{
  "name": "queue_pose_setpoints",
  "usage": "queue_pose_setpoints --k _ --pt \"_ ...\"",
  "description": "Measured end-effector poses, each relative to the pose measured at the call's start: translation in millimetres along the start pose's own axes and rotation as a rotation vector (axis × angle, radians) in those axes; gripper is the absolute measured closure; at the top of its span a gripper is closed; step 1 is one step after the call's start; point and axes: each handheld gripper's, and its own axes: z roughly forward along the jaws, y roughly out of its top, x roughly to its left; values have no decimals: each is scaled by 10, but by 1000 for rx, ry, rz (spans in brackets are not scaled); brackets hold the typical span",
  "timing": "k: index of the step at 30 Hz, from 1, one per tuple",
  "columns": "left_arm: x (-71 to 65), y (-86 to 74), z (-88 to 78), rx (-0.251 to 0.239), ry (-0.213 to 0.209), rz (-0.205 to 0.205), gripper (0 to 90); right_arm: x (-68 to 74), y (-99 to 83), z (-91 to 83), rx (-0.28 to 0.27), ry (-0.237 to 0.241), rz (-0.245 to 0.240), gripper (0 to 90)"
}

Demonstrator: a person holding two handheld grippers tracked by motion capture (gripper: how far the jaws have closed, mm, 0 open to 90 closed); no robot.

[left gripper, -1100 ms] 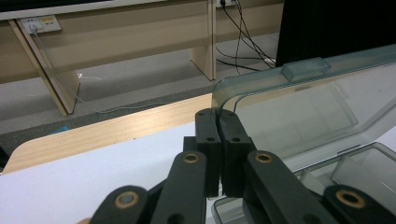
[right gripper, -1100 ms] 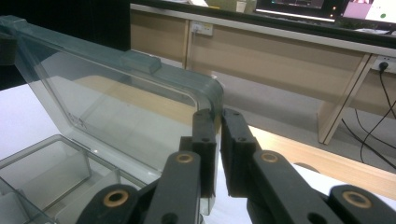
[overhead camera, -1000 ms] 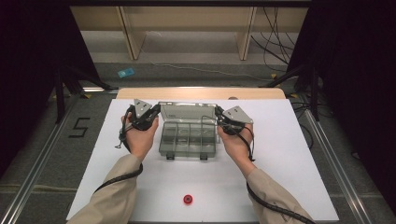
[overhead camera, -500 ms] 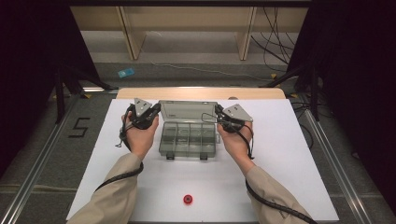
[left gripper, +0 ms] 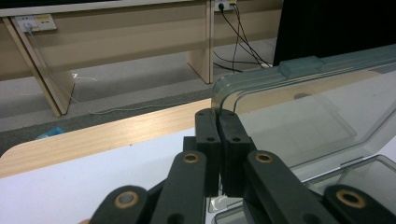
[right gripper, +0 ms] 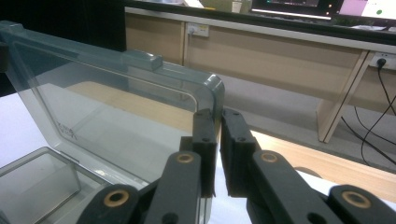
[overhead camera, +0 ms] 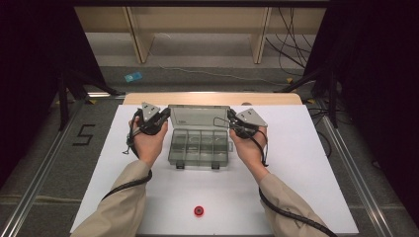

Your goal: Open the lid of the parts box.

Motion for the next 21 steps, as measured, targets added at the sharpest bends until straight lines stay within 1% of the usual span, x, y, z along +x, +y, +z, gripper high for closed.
queue_pose_setpoints --k 3,4,5,8,10,16,17,18,19,21 --pt "5 2 7 2 0 3 881 -1 0 20 -7 2 9 855" --pt "5 3 8 3 0 4 880 0 1 24 -3 -5 11 855" --pt "8 5 12 2 -1 5 880 -7 1 29 -8 -6 4 855" --pt "9 7 24 -1 1 4 880 -13 5 37 2 1 8 855" --pt "10 10 32 -1 2 5 880 -8 2 50 -7 3 15 855" --pt "16 19 53 1 6 6 880 -23 7 69 -5 -7 10 854" --pt "16 20 58 1 5 5 880 -18 8 74 -2 3 22 854" --pt "15 20 61 1 6 2 880 -26 11 75 1 -9 12 854" --pt "17 21 66 0 6 2 880 -28 9 81 -7 -9 12 854" --pt "21 24 73 0 4 3 880 -31 10 88 -5 -7 14 855"
